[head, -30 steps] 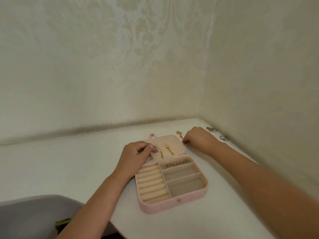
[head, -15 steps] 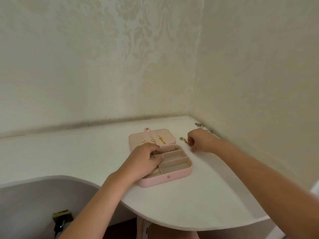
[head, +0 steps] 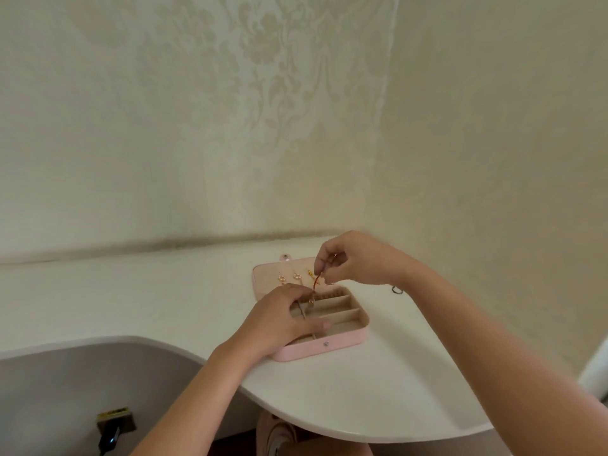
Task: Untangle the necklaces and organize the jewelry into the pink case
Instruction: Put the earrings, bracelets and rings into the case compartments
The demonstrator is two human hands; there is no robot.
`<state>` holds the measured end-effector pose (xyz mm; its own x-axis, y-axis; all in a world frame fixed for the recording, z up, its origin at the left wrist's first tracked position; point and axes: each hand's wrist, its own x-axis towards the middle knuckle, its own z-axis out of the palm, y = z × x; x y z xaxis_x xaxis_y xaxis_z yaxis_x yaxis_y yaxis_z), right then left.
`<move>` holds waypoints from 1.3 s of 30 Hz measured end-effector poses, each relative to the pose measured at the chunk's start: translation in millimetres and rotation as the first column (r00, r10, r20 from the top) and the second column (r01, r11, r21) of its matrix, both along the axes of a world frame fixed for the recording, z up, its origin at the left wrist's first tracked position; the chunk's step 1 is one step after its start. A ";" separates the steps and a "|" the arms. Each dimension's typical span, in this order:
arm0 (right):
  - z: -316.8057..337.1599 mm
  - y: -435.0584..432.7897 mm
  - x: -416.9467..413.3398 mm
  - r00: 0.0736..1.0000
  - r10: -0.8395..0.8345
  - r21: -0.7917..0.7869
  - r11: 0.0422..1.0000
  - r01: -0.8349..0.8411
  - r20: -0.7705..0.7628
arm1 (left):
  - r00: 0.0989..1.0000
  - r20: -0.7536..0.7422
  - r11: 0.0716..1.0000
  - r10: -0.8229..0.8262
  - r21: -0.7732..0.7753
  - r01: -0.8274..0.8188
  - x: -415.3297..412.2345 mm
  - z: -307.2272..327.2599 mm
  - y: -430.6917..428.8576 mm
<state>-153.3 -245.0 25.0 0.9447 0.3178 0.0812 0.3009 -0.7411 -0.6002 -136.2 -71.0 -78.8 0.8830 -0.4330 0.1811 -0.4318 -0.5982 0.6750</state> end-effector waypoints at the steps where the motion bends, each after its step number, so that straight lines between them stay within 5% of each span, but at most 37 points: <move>1: -5.1 1.8 0.6 1.000 0.000 -0.010 1.000 0.000 -0.006 | 1.000 0.007 1.000 -0.003 0.008 0.003 0.2 -0.4 -0.1; 13: -44.2 -46.3 18.3 0.996 -0.086 -0.247 0.966 0.083 -0.001 | 0.975 0.189 0.978 -0.120 0.191 0.084 6.0 -6.1 -0.9; 16: -53.0 -68.9 39.7 0.959 -0.269 -0.099 0.956 0.277 0.085 | 0.961 0.225 0.953 -0.164 0.288 0.096 8.4 -5.8 -0.6; 18: -67.1 -88.6 61.6 0.859 -0.482 -0.049 0.867 0.496 0.171 | 0.963 0.211 0.943 -0.166 0.321 0.092 9.4 -6.6 -1.6; 21: -91.3 -108.3 90.9 0.796 -0.569 -0.205 0.770 0.604 0.208 | 0.966 0.206 0.943 -0.157 0.323 0.084 10.4 -8.1 -2.6; 26: -109.3 -106.9 120.9 0.838 -0.462 -0.522 0.658 0.543 0.290 | 0.968 0.206 0.960 -0.140 0.267 0.082 12.2 -11.8 -1.1; 33: -104.5 -115.6 143.8 0.855 -0.404 -0.576 0.633 0.518 0.325 | 0.970 0.208 0.960 -0.128 0.272 0.069 7.2 -8.9 -1.3; 37: -94.1 -118.7 144.1 0.836 -0.444 -0.348 0.765 0.541 0.323 | 0.967 0.221 0.964 -0.131 0.258 0.071 6.9 -9.2 -0.8; 39: -81.3 -112.4 136.2 0.892 -0.399 -0.386 0.804 0.452 0.214 | 0.966 0.221 0.963 -0.134 0.258 0.075 6.8 -9.5 -0.5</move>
